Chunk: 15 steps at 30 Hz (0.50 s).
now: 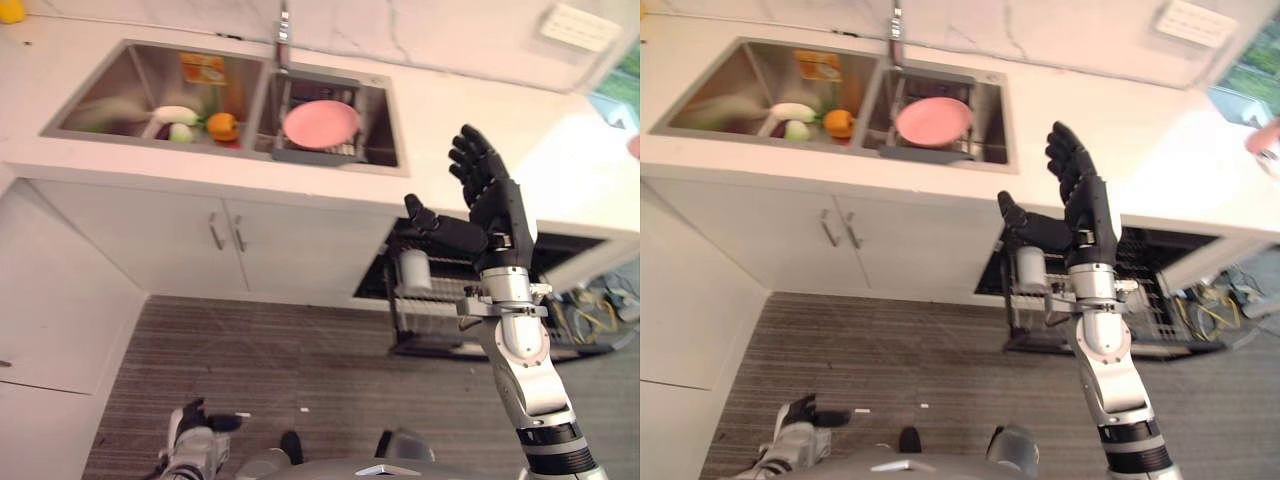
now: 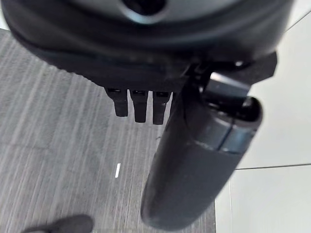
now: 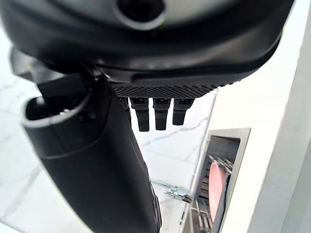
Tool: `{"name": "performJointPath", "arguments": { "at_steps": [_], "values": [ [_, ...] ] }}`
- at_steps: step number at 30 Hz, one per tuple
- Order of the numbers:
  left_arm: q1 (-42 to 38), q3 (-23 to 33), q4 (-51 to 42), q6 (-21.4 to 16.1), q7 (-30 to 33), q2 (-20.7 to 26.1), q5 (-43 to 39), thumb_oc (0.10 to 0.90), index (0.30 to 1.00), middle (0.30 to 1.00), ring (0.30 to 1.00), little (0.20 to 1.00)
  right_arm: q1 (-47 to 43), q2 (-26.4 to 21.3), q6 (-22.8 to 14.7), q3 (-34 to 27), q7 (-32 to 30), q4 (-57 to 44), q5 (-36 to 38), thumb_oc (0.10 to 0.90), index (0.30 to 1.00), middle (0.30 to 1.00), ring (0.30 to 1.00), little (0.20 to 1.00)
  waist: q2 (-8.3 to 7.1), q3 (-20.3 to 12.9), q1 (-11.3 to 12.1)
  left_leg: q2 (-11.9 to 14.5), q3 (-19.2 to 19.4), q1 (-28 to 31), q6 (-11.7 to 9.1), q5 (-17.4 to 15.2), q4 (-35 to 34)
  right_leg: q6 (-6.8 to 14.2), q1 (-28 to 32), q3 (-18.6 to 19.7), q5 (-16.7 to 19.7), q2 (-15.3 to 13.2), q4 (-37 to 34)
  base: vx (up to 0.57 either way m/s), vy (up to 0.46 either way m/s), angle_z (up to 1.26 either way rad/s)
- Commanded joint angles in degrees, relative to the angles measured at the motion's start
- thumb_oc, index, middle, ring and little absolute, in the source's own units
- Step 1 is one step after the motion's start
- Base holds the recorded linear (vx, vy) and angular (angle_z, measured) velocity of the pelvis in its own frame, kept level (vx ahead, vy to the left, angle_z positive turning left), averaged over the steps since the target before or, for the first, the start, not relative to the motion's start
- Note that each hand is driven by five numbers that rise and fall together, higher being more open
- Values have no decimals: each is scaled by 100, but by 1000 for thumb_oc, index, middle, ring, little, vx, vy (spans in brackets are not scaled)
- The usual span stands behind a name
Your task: Place the dishes in the dishwasher.
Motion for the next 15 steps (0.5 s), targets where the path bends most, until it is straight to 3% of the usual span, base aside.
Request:
{"name": "performJointPath", "arguments": {
  "at_steps": [1,2,3,5,6,9,14,15],
  "values": [
    [404,803,9,92,-59,216,149,800,900,900,900,900,164,-147,-544,-1134,-199,-322,22,800,900,900,900,900,-4,145,-516,273,-504,-258,-961,665,-562,363,2024,-163,-307,591,-3569,225,24,61],
    [399,805,48,104,-87,198,157,800,900,900,900,900,251,-114,-544,-1225,-233,-335,14,800,900,900,900,900,11,198,-585,263,-588,-141,-986,609,-562,263,1914,-242,-346,621,-3836,295,-8,152],
    [364,754,92,120,-130,161,249,800,900,900,900,900,422,-69,-562,-1386,-294,-346,-39,800,900,900,900,900,-18,240,-742,164,-782,17,-1016,514,-562,268,1737,-248,-194,836,-4291,295,-8,152],
    [354,733,126,134,-158,153,299,800,900,900,900,900,496,-53,-582,-1467,-320,-336,-34,800,900,900,900,900,-65,217,-811,66,-892,79,-1026,453,-562,294,1651,-205,-83,966,-4578,297,-45,130],
    [359,720,213,146,-207,105,382,800,900,900,900,900,640,-40,-613,-1581,-348,-334,-28,800,900,900,900,900,-90,137,-901,-90,-1105,186,-1034,342,-562,289,1719,-471,93,994,-5113,306,-57,87],
    [477,728,224,145,-252,33,504,800,900,900,900,900,754,-63,-609,-1658,-407,-326,-141,800,900,900,900,900,-19,29,-991,-162,-1243,371,-1033,234,-562,211,1997,-806,244,901,-5590,319,-81,106],
    [689,818,217,115,-233,-118,445,800,900,900,900,900,642,-152,-597,-1727,-484,-260,-223,800,900,900,900,900,163,-146,-976,-84,-1129,760,-1165,214,-238,54,2642,-451,191,991,-6071,247,-51,32],
    [737,837,229,105,-209,-163,397,800,900,900,900,900,539,-213,-604,-1715,-516,-283,-200,800,900,900,900,900,173,-66,-923,-77,-910,534,-1329,255,479,62,2826,-444,253,923,-6201,87,-51,-40]
  ]
}}
